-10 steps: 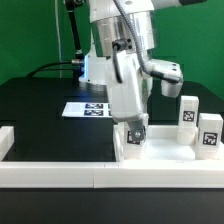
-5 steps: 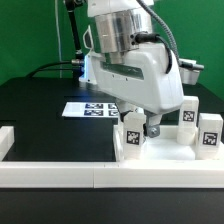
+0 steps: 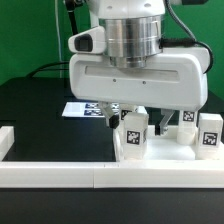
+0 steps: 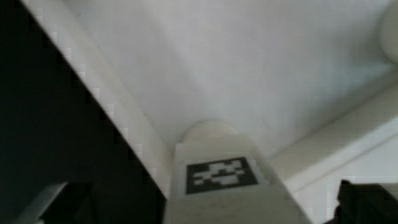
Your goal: Assemble square table
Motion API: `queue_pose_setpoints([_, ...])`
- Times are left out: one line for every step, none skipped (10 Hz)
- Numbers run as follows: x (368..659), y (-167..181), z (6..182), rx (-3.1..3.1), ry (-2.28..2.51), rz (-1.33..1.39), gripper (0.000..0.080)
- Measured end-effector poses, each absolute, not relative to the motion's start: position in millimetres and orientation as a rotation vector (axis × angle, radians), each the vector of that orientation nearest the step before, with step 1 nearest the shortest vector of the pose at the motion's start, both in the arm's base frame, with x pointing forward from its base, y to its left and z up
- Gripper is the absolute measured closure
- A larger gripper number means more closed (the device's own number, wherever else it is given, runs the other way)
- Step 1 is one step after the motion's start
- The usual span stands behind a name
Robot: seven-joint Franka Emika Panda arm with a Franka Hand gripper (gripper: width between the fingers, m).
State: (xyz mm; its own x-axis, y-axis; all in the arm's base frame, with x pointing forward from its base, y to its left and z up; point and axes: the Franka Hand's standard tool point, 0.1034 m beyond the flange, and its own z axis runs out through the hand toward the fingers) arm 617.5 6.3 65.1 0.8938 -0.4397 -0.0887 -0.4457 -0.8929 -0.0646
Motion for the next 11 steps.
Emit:
queue_pose_setpoints([618.6,5.2,65.4,-2.997,0.591,0.095,0.0151])
queue_pose_setpoints([618.6,6.0,65.4,-2.989,0.626,0.097,0.0151])
queue_pose_setpoints([618.5,5.9,65.2,-2.989,0.626,0.097,0.0151])
queue_pose_setpoints([618.5,6.4,65.3,-2.975,0.689,0.100,0.0275])
queue_pose_setpoints([618.6,6.9,65.3,-2.953,0.784,0.104,0.0411])
queue_pose_setpoints([618.6,7.4,65.3,-2.923,0.896,0.109,0.0411])
queue_pose_setpoints([618.6,7.7,65.3,-2.901,0.973,0.113,0.0512])
queue_pose_setpoints([618.6,7.9,65.3,-2.881,1.032,0.115,0.0512])
queue_pose_setpoints([618.6,8.3,65.3,-2.848,1.125,0.120,0.0512])
queue_pose_setpoints([618.6,8.8,65.3,-2.812,1.214,0.124,0.0512])
queue_pose_setpoints([618.9,9.5,65.3,-2.757,1.331,0.129,0.0512])
